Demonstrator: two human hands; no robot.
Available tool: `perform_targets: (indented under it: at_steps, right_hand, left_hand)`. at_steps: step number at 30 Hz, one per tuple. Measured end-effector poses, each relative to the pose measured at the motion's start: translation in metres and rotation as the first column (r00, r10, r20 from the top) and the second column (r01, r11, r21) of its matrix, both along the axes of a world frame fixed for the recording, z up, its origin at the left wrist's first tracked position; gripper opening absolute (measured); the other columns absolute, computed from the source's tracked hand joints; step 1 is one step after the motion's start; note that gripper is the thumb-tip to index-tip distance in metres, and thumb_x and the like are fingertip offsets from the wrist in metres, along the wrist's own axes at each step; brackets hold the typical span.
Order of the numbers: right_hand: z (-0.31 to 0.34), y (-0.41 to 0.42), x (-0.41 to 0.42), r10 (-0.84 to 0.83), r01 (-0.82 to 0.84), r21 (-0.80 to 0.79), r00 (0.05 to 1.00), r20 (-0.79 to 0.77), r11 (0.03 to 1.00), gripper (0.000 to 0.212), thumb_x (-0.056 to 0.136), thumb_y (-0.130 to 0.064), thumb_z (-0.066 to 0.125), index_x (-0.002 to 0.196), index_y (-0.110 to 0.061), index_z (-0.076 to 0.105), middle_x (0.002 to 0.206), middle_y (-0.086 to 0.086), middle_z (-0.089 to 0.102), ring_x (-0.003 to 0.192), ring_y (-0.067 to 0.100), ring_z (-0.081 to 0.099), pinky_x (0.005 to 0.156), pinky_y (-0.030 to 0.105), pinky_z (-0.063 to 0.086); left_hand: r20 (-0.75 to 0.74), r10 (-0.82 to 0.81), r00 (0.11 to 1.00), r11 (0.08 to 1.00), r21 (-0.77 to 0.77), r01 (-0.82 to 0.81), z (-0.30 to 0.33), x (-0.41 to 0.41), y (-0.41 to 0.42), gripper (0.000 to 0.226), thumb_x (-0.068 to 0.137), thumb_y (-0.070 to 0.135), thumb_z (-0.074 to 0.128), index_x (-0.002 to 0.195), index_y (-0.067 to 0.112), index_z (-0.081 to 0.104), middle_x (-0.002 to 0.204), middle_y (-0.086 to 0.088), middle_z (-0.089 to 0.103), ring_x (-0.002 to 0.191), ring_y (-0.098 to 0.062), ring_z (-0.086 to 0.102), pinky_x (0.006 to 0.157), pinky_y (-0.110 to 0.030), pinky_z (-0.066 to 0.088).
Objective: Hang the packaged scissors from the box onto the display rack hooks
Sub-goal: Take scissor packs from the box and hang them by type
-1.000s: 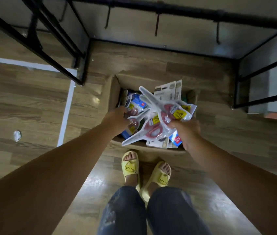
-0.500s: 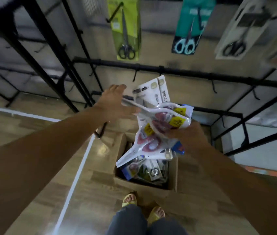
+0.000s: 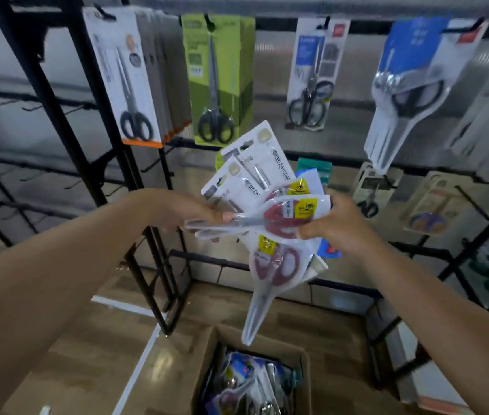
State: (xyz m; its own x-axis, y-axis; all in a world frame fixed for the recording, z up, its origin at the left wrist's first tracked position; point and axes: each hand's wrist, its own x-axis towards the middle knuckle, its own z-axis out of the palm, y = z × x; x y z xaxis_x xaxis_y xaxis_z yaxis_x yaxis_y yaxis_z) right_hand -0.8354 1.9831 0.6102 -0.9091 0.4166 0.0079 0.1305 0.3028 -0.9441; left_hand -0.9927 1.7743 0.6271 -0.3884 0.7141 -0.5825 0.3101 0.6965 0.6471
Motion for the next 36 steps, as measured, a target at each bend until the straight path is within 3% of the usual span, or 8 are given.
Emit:
perform_targets:
  at_steps: [3, 7, 13, 17, 20, 23, 31, 36]
  right_hand:
    - [0.025, -0.005, -0.01, 0.052, -0.054, 0.095, 0.998, 0.022, 0.994, 0.032, 0.06, 0.015, 0.071, 0.081, -0.008, 0.062, 0.071, 0.002, 0.065, 0.062, 0.014, 0.059, 0.063, 0.028, 0.048]
    - [0.048, -0.012, -0.025, 0.056, -0.054, 0.123, 0.998, -0.019, 0.991, 0.033, 0.059, 0.016, 0.071, 0.08, -0.009, 0.062, 0.076, 0.008, 0.067, 0.065, 0.018, 0.061, 0.064, 0.031, 0.05]
    - [0.069, -0.015, -0.037, 0.017, -0.013, 0.163, 1.0, -0.023, 0.987, 0.039, 0.059, 0.013, 0.072, 0.081, -0.017, 0.06, 0.061, -0.009, 0.067, 0.055, 0.004, 0.063, 0.048, 0.015, 0.047]
    - [0.078, -0.018, -0.037, 0.047, -0.042, 0.197, 0.999, -0.021, 0.979, 0.037, 0.06, 0.016, 0.069, 0.077, -0.015, 0.06, 0.061, -0.008, 0.067, 0.056, 0.003, 0.063, 0.05, 0.017, 0.047]
    - [0.081, -0.024, -0.038, 0.078, -0.071, 0.229, 0.997, -0.019, 0.971, 0.04, 0.06, 0.018, 0.068, 0.076, -0.018, 0.06, 0.064, -0.006, 0.068, 0.06, 0.008, 0.064, 0.054, 0.021, 0.051]
    - [0.081, -0.03, -0.041, 0.099, -0.092, 0.274, 0.995, -0.013, 0.957, 0.043, 0.059, 0.018, 0.066, 0.077, -0.02, 0.06, 0.071, -0.003, 0.067, 0.066, 0.014, 0.064, 0.061, 0.029, 0.053]
    - [0.091, -0.02, -0.039, 0.033, -0.023, 0.229, 0.999, -0.041, 0.973, 0.048, 0.057, 0.022, 0.063, 0.077, -0.022, 0.06, 0.068, -0.005, 0.068, 0.064, 0.012, 0.065, 0.054, 0.025, 0.05]
    - [0.099, -0.01, -0.049, -0.183, 0.196, 0.149, 0.978, -0.096, 0.969, 0.036, 0.051, 0.023, 0.053, 0.063, -0.011, 0.052, 0.056, 0.004, 0.052, 0.055, 0.02, 0.047, 0.047, 0.02, 0.037]
  left_hand:
    - [0.035, -0.04, 0.999, 0.997, -0.068, 0.042, 0.014, -0.008, -0.002, 0.135, 0.019, 0.082, 0.073, 0.134, 0.017, 0.048, 0.149, 0.0, 0.036, 0.142, -0.019, 0.023, 0.118, -0.041, 0.012]
    - [0.005, 0.008, 1.0, 0.972, 0.235, -0.009, 0.019, -0.018, -0.005, 0.081, 0.063, 0.041, 0.071, 0.135, 0.028, 0.037, 0.139, 0.012, 0.045, 0.13, -0.008, 0.041, 0.095, -0.016, 0.036]
    - [0.048, -0.024, 0.999, 0.855, 0.518, -0.005, 0.035, -0.041, 0.0, 0.089, 0.06, 0.007, 0.071, 0.132, 0.038, 0.028, 0.125, 0.016, 0.057, 0.116, 0.002, 0.052, 0.089, -0.015, 0.044]
    - [0.044, -0.093, 0.995, 0.864, 0.5, 0.058, 0.042, -0.047, 0.0, 0.08, 0.067, 0.004, 0.072, 0.132, 0.036, 0.038, 0.13, 0.01, 0.058, 0.117, -0.002, 0.055, 0.092, -0.017, 0.045]
    - [-0.169, -0.225, 0.96, 0.924, 0.274, 0.265, 0.05, -0.043, 0.005, 0.068, 0.06, 0.018, 0.07, 0.125, 0.011, 0.053, 0.124, -0.005, 0.062, 0.118, -0.02, 0.056, 0.099, -0.028, 0.044]
    - [-0.259, -0.154, 0.954, 0.938, 0.264, 0.223, 0.046, -0.04, 0.01, 0.074, 0.053, 0.012, 0.076, 0.122, 0.01, 0.05, 0.119, -0.002, 0.062, 0.116, -0.024, 0.054, 0.105, -0.037, 0.039]
    - [0.099, 0.071, 0.993, 0.751, 0.65, -0.119, 0.036, -0.024, 0.019, 0.082, 0.062, -0.034, 0.053, 0.121, 0.023, 0.043, 0.107, -0.006, 0.058, 0.111, -0.026, 0.054, 0.077, -0.034, 0.05]
    - [0.183, 0.05, 0.982, 0.645, 0.744, -0.171, 0.045, -0.009, 0.04, 0.088, 0.059, -0.037, 0.053, 0.126, 0.02, 0.042, 0.115, -0.007, 0.062, 0.111, -0.025, 0.058, 0.086, -0.04, 0.053]
